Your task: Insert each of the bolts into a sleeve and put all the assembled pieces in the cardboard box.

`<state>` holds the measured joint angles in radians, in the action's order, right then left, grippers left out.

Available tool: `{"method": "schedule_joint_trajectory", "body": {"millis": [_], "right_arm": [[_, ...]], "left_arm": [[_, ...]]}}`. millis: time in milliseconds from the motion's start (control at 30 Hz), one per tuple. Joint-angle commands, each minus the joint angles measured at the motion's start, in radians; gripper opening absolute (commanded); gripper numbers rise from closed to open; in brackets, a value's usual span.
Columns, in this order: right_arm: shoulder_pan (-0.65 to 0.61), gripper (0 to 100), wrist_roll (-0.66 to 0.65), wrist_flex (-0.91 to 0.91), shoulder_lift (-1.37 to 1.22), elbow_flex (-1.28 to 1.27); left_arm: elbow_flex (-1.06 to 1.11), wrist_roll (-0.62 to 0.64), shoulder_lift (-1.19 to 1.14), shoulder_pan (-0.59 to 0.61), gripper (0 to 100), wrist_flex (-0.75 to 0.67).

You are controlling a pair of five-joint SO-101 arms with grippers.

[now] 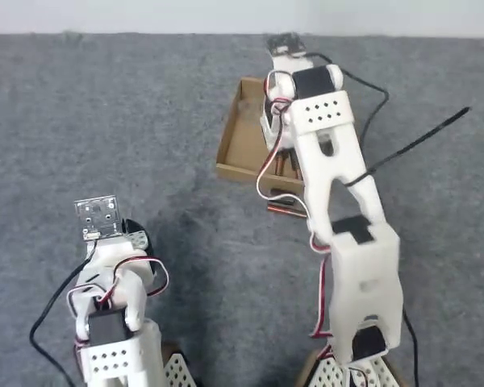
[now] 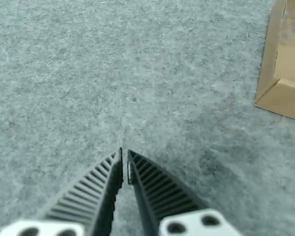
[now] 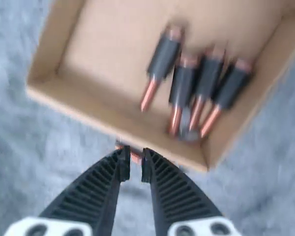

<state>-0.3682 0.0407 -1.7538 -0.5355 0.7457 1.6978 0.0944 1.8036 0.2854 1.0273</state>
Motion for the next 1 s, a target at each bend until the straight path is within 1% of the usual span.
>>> {"method": "schedule_joint_trajectory", "body": {"millis": [0, 133, 300, 367, 500, 667, 833, 967], "right_arm": [[-0.013, 2.3, -0.02, -0.041, 0.217, -0.167], [-0.025, 2.3, -0.043, -0.041, 0.369, -0.371], [-0.028, 2.3, -0.189, -0.041, 0.561, -0.626], [-0.028, 2.3, -0.224, -0.039, 0.624, -0.721], [-0.028, 2.3, -0.227, -0.027, 0.727, -0.898], [-0.028, 2.3, -0.235, -0.01, 0.82, -1.069], [-0.028, 2.3, -0.342, -0.013, 0.909, -1.223], [-0.021, 2.3, -0.399, -0.01, 0.993, -1.344]], "left_arm": [[-0.013, -0.012, 0.0, 0.005, 1, -0.005], [-0.013, -0.012, 0.0, 0.005, 1, -0.005], [-0.013, -0.014, 0.0, 0.006, 1, -0.003], [-0.013, -0.014, 0.0, 0.006, 1, -0.003], [-0.013, -0.014, 0.0, 0.006, 1, -0.003], [-0.013, -0.014, 0.0, 0.006, 1, -0.003], [-0.013, -0.014, 0.0, 0.006, 1, -0.003], [-0.013, -0.014, 0.0, 0.006, 1, -0.003]]}}
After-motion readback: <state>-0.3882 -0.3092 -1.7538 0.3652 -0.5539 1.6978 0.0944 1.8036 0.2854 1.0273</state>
